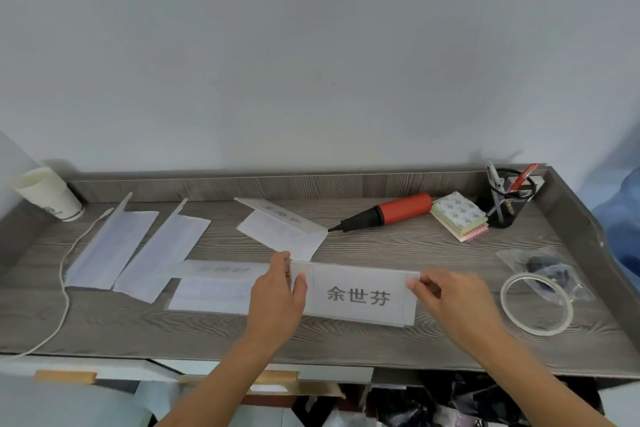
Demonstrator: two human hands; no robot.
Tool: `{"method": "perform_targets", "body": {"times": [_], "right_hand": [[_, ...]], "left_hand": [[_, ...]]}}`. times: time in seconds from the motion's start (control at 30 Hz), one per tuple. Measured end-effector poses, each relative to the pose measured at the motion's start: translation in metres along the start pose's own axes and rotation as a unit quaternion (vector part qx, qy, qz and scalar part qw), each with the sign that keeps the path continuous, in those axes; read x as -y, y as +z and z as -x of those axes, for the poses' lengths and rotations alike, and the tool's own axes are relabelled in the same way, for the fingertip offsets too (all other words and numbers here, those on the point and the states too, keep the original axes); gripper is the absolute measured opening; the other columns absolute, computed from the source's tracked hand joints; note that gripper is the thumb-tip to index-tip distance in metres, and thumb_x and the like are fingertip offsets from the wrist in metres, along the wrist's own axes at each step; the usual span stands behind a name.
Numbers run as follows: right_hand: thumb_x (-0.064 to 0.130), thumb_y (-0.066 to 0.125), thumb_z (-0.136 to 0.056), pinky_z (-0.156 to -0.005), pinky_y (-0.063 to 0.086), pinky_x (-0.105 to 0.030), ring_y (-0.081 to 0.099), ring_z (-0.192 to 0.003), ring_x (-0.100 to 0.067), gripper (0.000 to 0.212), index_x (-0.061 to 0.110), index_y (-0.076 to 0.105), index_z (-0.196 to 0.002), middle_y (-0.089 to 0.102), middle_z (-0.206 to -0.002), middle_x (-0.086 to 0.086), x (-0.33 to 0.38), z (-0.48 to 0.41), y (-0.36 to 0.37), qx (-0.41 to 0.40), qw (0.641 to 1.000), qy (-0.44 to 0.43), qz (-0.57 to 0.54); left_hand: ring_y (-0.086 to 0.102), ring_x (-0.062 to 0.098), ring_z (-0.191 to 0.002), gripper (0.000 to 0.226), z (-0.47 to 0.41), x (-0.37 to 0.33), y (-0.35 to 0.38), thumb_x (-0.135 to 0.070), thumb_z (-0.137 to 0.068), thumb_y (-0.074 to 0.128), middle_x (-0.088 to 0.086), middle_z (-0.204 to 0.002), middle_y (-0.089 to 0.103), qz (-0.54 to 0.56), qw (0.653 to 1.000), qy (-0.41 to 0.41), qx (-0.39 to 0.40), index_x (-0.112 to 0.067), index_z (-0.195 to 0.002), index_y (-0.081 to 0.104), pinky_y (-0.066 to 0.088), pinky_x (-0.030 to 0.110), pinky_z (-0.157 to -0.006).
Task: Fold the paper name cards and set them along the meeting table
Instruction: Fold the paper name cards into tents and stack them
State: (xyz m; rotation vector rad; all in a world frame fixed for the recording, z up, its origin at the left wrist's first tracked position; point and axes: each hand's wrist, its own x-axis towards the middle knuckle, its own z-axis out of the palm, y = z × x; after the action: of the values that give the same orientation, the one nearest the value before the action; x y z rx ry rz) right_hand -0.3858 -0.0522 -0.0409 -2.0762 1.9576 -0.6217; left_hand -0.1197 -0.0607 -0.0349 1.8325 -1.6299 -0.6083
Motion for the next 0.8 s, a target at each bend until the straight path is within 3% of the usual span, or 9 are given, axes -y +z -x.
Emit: {"method": "perform_targets", "body": {"times": [0.07,0.13,0.23,0.3,0.4,0.5,0.63,0.7,0.8], "right_hand": [[0.037,0.07,-0.083,-0.039,0.033,-0.026,0.049,-0.041,-0.015,0.029,0.019,0.063,-0.061,0.059,-0.046,0.005,0.003,0.001,0.002,-0.018,0.997,-0.041,0.063],[0.046,0.066,-0.084,-0.038,0.023,-0.022,0.046,-0.041,-0.015,0.036,0.021,0.059,-0.058,0.056,-0.045,0.005,0.01,-0.003,-0.004,0.003,0.99,-0.038,0.134],[0.071,0.046,-0.081,-0.046,0.035,-0.022,0.058,-0.06,-0.011,0.046,0.031,0.059,-0.063,0.063,-0.061,0.012,0.027,-0.012,-0.026,0.065,0.982,0.05,0.171],[0.071,0.049,-0.078,-0.051,0.043,-0.024,0.06,-0.06,-0.01,0.046,0.03,0.061,-0.061,0.064,-0.059,0.012,0.048,-0.022,-0.043,0.021,0.991,0.078,0.102],[0.053,0.057,-0.085,-0.053,0.047,-0.029,0.062,-0.052,-0.015,0.04,0.022,0.067,-0.061,0.067,-0.054,0.003,0.085,-0.05,-0.045,0.005,0.987,0.08,-0.137],[0.041,0.058,-0.091,-0.05,0.046,-0.023,0.064,-0.053,-0.014,0.035,0.012,0.072,-0.078,0.075,-0.067,-0.006,0.116,-0.099,-0.012,0.125,0.942,0.144,-0.277],[0.057,0.054,-0.088,-0.048,0.046,-0.022,0.068,-0.056,-0.019,0.061,-0.002,0.065,-0.101,0.077,-0.082,-0.018,0.129,-0.157,0.05,0.312,0.861,0.3,-0.267],[0.056,0.055,-0.088,-0.047,0.048,-0.022,0.069,-0.056,-0.021,0.062,-0.003,0.061,-0.106,0.077,-0.078,-0.018,0.135,-0.169,0.071,0.34,0.832,0.353,-0.261],[0.028,0.063,-0.091,-0.042,0.049,-0.021,0.068,-0.051,-0.018,0.043,-0.006,0.054,-0.116,0.075,-0.07,-0.017,0.14,-0.171,0.094,0.287,0.79,0.412,-0.351]], "left_hand": [[0.066,0.015,-0.089,0.042,0.0,0.005,-0.002,-0.019,-0.092,0.053,-0.003,-0.099,0.068,0.028,1.0,-0.001,0.01,-0.011,-0.133,0.046,0.056,0.04,-0.08],[0.066,0.012,-0.088,0.043,0.0,0.009,-0.005,-0.018,-0.092,0.053,-0.002,-0.099,0.07,0.041,0.999,0.012,0.029,-0.015,-0.135,0.047,0.056,0.038,-0.08],[0.064,0.008,-0.087,0.038,-0.007,0.016,-0.014,-0.019,-0.092,0.054,-0.005,-0.099,0.069,0.052,0.997,0.026,0.06,-0.017,-0.129,0.053,0.054,0.027,-0.081],[0.061,0.006,-0.091,0.035,-0.017,0.025,-0.027,-0.02,-0.092,0.055,-0.004,-0.105,0.068,0.045,0.997,0.027,0.051,-0.015,-0.126,0.057,0.05,0.021,-0.084],[0.06,0.011,-0.102,0.032,-0.036,0.046,-0.049,-0.026,-0.092,0.055,-0.004,-0.111,0.067,-0.021,0.997,0.055,0.044,-0.017,-0.121,0.061,0.047,0.027,-0.09],[0.06,0.011,-0.102,0.03,-0.06,0.067,-0.074,-0.028,-0.092,0.054,-0.006,-0.107,0.067,-0.046,0.994,0.053,0.078,-0.018,-0.119,0.063,0.043,0.021,-0.084],[0.059,0.006,-0.09,0.026,-0.093,0.09,-0.106,-0.03,-0.093,0.054,-0.007,-0.099,0.064,0.008,0.994,0.026,0.105,-0.019,-0.115,0.063,0.043,0.017,-0.078],[0.06,0.008,-0.092,0.025,-0.109,0.106,-0.119,-0.032,-0.093,0.054,-0.005,-0.1,0.065,0.034,0.993,0.005,0.114,-0.02,-0.112,0.063,0.045,0.021,-0.081],[0.061,0.011,-0.097,0.02,-0.134,0.131,-0.132,-0.036,-0.092,0.053,-0.003,-0.104,0.067,0.065,0.988,-0.026,0.139,-0.024,-0.106,0.062,0.049,0.028,-0.085]]}}
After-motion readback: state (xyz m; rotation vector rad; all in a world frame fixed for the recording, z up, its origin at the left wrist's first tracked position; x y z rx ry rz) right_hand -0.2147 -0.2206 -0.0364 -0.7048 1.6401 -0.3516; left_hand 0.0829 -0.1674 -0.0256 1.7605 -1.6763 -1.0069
